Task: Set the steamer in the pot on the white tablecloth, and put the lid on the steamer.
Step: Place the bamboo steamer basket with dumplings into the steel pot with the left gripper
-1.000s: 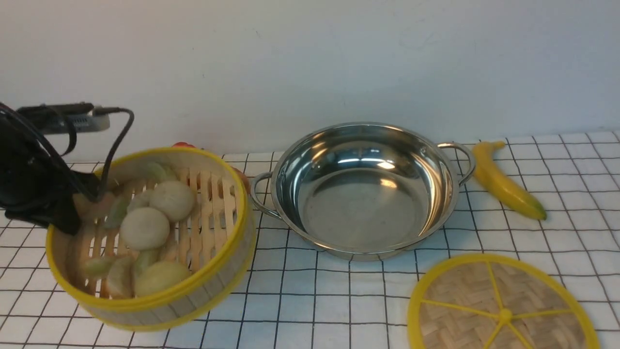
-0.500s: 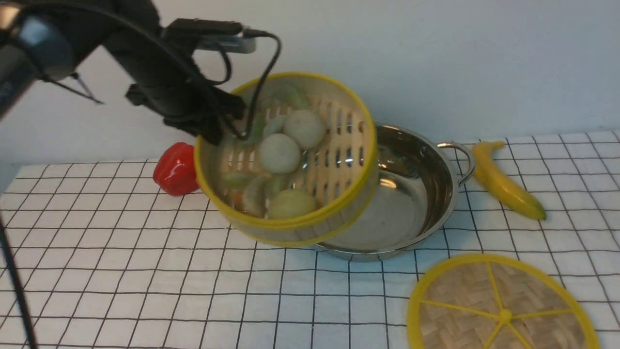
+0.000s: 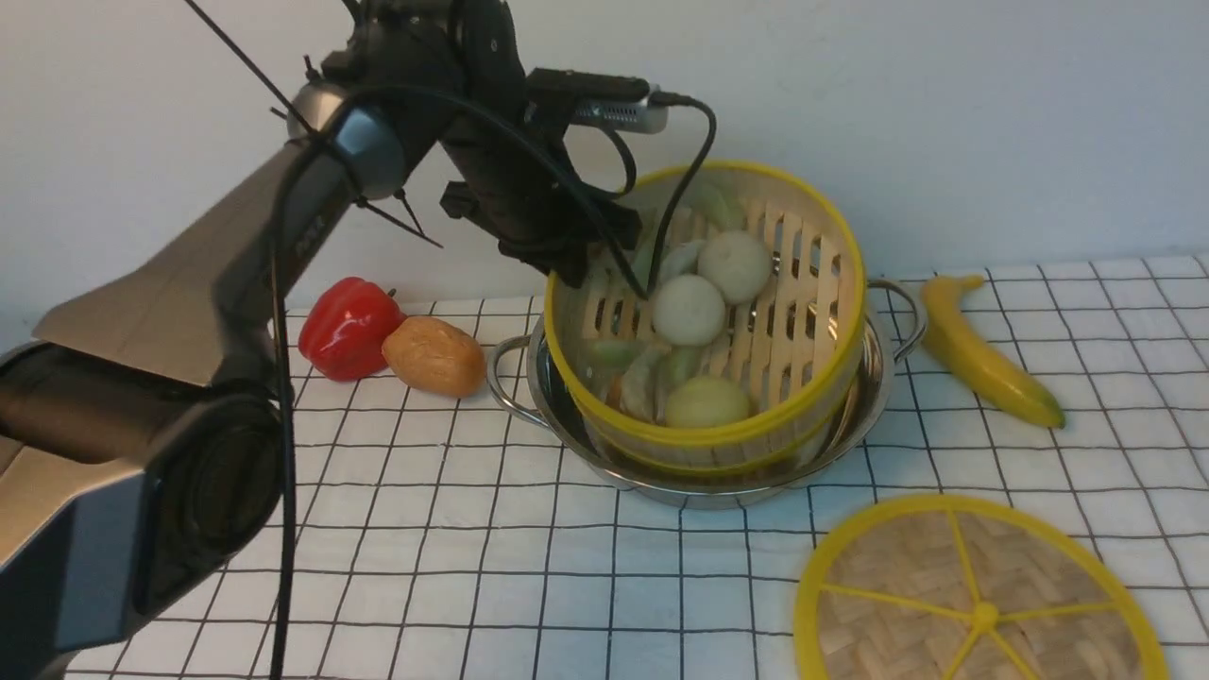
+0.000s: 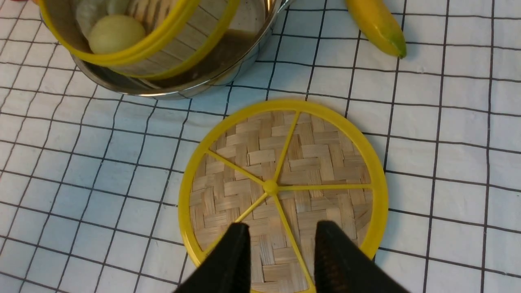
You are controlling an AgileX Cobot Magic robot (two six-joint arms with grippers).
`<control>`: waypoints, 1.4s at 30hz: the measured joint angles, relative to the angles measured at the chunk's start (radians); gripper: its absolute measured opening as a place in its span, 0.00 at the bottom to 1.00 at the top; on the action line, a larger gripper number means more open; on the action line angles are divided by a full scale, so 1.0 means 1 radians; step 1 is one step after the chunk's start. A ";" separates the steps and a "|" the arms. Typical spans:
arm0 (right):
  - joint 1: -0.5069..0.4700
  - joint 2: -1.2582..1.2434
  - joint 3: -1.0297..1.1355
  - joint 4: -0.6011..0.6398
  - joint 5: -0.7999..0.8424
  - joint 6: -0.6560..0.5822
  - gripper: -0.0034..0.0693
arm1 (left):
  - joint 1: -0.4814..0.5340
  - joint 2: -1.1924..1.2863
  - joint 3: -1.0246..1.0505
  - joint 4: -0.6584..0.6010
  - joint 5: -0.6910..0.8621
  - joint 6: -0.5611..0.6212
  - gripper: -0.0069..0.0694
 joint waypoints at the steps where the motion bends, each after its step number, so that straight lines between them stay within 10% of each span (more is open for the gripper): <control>1: 0.000 0.000 0.000 0.003 0.000 0.000 0.38 | 0.000 0.011 0.000 0.001 0.000 0.000 0.13; 31: 0.000 0.000 0.000 0.015 0.000 0.008 0.38 | -0.020 0.085 -0.010 0.004 -0.008 -0.016 0.13; 42: 0.000 0.000 0.000 0.017 0.000 0.008 0.38 | -0.022 0.094 -0.010 0.015 -0.006 -0.026 0.30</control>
